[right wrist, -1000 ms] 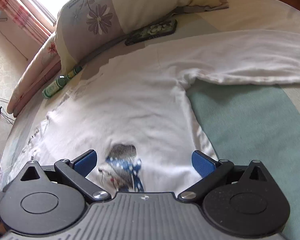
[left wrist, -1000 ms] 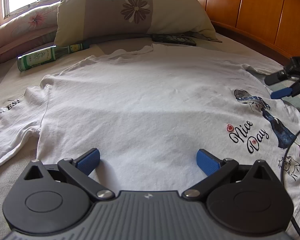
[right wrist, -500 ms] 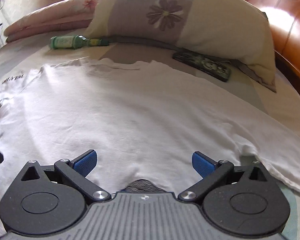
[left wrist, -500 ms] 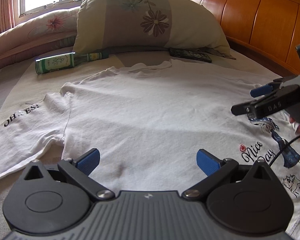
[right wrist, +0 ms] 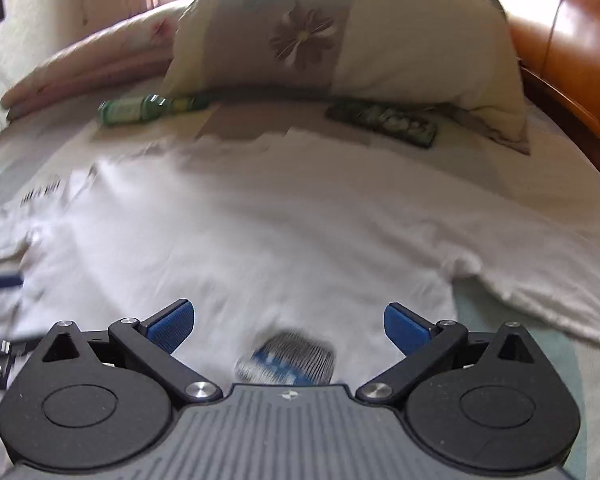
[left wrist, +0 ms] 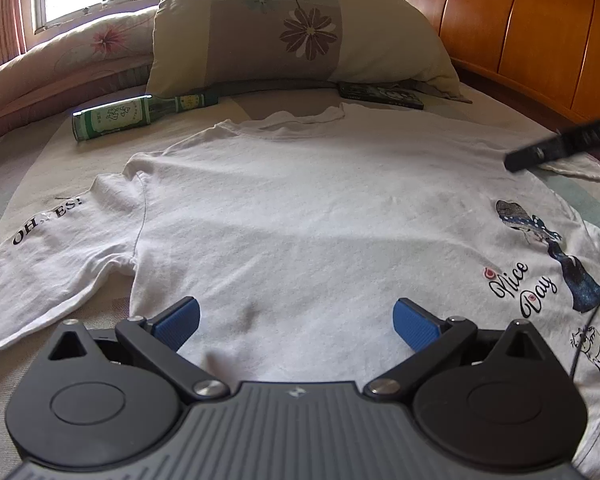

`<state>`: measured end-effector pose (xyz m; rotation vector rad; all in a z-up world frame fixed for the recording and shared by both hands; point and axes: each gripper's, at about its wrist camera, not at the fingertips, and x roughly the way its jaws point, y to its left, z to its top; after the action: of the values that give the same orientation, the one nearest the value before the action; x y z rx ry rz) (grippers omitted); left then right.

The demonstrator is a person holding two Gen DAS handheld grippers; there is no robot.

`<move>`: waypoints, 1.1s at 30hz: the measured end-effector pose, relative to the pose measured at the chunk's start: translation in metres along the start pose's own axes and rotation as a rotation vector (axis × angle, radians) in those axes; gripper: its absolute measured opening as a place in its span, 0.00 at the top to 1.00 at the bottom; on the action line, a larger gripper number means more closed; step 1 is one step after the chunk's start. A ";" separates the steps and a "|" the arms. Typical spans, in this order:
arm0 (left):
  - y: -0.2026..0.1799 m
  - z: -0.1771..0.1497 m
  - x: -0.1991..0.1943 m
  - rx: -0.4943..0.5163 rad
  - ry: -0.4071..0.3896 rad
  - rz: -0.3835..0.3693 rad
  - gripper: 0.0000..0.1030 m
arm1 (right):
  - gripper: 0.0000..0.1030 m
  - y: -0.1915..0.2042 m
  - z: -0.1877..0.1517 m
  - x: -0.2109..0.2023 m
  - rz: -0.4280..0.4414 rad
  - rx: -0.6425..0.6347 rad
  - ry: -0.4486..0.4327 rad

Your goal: Fold clothes

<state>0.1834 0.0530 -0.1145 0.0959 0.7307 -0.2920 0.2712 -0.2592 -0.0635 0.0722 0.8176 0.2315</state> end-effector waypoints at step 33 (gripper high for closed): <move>-0.002 -0.005 0.014 0.012 0.023 -0.020 0.01 | 0.00 -0.048 0.096 0.159 -0.252 0.057 0.013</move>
<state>0.1900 0.0488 -0.1276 0.1034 0.7534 -0.3151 0.4547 -0.2661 -0.1186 0.0203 0.8380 -0.0289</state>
